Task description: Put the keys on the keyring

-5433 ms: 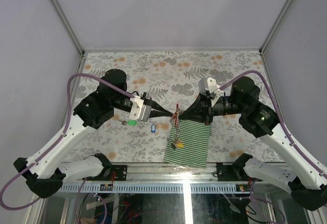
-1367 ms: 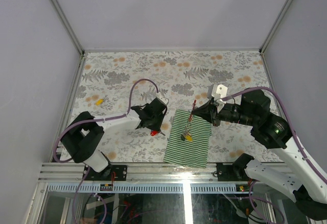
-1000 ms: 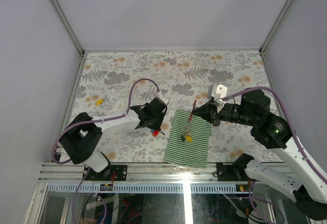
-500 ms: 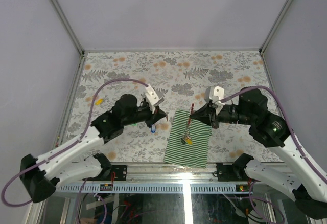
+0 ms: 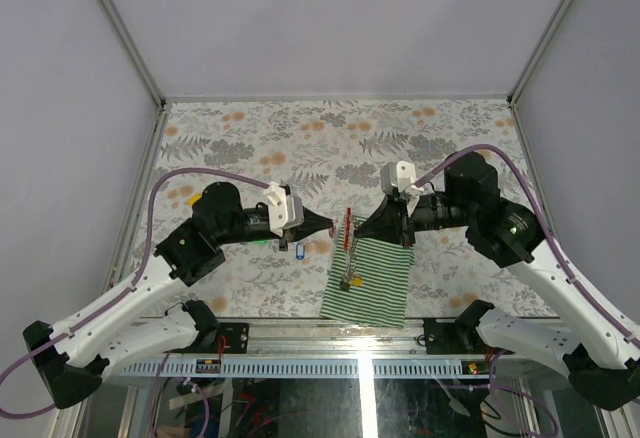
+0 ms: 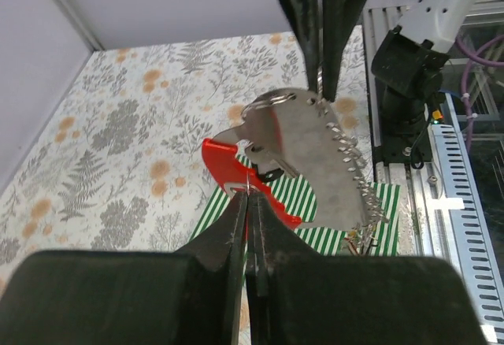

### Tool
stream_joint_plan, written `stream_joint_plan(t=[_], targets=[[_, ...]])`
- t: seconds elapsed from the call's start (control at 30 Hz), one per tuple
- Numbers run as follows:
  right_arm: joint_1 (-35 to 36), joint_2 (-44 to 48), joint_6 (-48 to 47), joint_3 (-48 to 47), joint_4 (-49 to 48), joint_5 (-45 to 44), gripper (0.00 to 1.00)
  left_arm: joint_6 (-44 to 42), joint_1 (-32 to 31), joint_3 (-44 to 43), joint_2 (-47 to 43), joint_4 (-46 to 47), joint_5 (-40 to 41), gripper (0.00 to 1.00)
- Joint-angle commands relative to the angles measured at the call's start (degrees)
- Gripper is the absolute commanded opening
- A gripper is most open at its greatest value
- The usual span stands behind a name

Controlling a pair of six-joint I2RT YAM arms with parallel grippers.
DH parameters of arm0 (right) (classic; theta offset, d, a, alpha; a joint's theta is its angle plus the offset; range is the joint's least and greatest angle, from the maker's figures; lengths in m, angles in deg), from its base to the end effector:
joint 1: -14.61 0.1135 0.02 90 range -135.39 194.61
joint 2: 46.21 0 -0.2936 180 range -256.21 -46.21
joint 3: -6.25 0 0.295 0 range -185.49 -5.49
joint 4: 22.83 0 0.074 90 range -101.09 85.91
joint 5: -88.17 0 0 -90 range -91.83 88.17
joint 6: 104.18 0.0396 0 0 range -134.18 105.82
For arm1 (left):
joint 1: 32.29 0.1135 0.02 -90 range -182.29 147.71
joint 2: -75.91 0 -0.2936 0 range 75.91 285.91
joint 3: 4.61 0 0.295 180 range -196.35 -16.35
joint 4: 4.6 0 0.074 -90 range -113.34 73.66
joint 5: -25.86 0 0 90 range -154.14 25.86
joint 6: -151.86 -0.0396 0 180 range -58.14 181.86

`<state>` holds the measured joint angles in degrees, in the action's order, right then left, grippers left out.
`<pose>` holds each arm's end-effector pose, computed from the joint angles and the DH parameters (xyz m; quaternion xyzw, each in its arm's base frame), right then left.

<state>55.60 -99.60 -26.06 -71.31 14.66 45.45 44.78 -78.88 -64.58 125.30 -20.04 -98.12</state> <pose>0.1411 0.1611 0.4467 -0.5426 0.5327 0.4472 0.4710 0.1388 -0.1789 0.3815 0.5394 0.4941 -0.3729 0.5708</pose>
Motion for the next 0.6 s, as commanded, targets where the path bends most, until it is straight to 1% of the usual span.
stream_joint_plan(t=[0.0,0.3,0.57], targets=[[0.4,-1.4,0.0,-3.8,-4.7,5.3,0.02,-2.6,-0.4,-2.7,-0.2,3.4,-6.6,0.0],[0.4,-3.5,0.3,-4.1,-4.6,6.8,0.02,-2.0,-0.4,-4.8,1.1,3.6,-10.9,0.0],[0.4,-4.4,0.6,-3.8,-5.5,7.1,0.02,-1.4,-0.4,-5.5,1.9,3.7,-12.1,0.0]])
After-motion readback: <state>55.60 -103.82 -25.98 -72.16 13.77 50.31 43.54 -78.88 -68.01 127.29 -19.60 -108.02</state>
